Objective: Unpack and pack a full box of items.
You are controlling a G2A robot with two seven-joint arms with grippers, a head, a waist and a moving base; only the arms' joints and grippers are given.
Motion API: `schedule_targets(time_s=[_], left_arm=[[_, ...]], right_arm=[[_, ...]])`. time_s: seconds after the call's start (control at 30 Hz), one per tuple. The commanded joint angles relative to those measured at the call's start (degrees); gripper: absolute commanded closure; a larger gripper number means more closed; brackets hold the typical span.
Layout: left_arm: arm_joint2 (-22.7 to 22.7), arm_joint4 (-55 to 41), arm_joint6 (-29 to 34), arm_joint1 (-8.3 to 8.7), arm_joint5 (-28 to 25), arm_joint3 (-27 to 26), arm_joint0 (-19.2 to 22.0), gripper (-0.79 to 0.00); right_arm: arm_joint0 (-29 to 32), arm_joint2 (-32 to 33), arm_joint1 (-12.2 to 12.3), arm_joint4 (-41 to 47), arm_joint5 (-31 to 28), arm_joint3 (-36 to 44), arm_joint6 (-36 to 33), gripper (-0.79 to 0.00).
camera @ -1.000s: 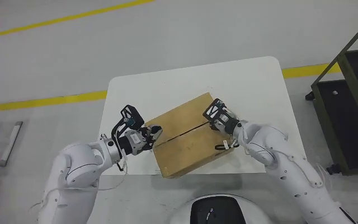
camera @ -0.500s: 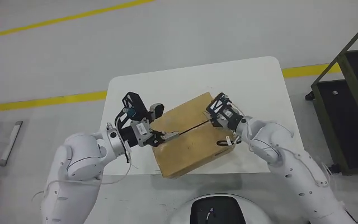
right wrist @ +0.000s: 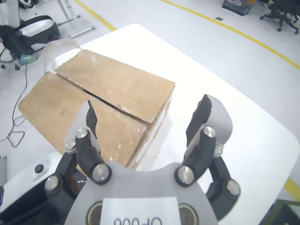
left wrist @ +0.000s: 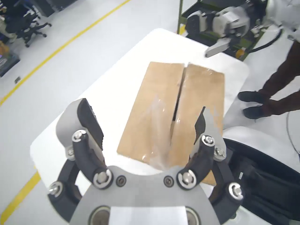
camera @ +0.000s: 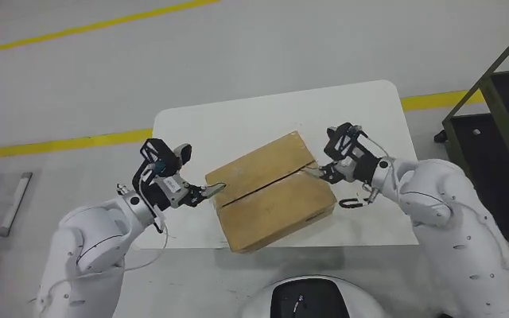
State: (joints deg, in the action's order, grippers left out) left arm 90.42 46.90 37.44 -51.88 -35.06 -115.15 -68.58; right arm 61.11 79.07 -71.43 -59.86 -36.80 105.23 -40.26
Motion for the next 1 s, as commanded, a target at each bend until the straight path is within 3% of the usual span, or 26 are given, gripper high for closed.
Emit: schedule_targets(time_s=[0.0, 0.23, 0.37, 0.77, 0.97], left_arm=[[1.93, 5.14, -1.95, 0.07, 2.19, 0.13, -3.5, -0.785], [6.29, 11.12, -8.04, -0.02, 7.14, -0.39, -12.43, -0.785], [6.59, 11.65, -8.28, -0.01, 7.39, -0.51, -12.64, -0.785], [6.59, 11.65, -8.28, -0.01, 7.39, -0.51, -12.64, -0.785], [6.59, 11.65, -8.28, -0.01, 7.39, -0.51, -12.64, -0.785]], right_arm=[[-1.01, -1.32, 0.17, 0.36, -4.64, -1.25, 0.61, -0.785], [-9.74, -10.16, -0.38, 0.01, -10.93, -8.14, 1.06, -0.785], [-15.37, -15.59, -1.44, -0.88, -8.62, -13.27, 2.66, -0.785], [-15.24, -15.56, -1.43, -1.01, -8.37, -13.18, 2.83, -0.785], [-17.22, -16.76, -1.59, -1.05, -9.98, -17.45, 8.43, -0.785]])
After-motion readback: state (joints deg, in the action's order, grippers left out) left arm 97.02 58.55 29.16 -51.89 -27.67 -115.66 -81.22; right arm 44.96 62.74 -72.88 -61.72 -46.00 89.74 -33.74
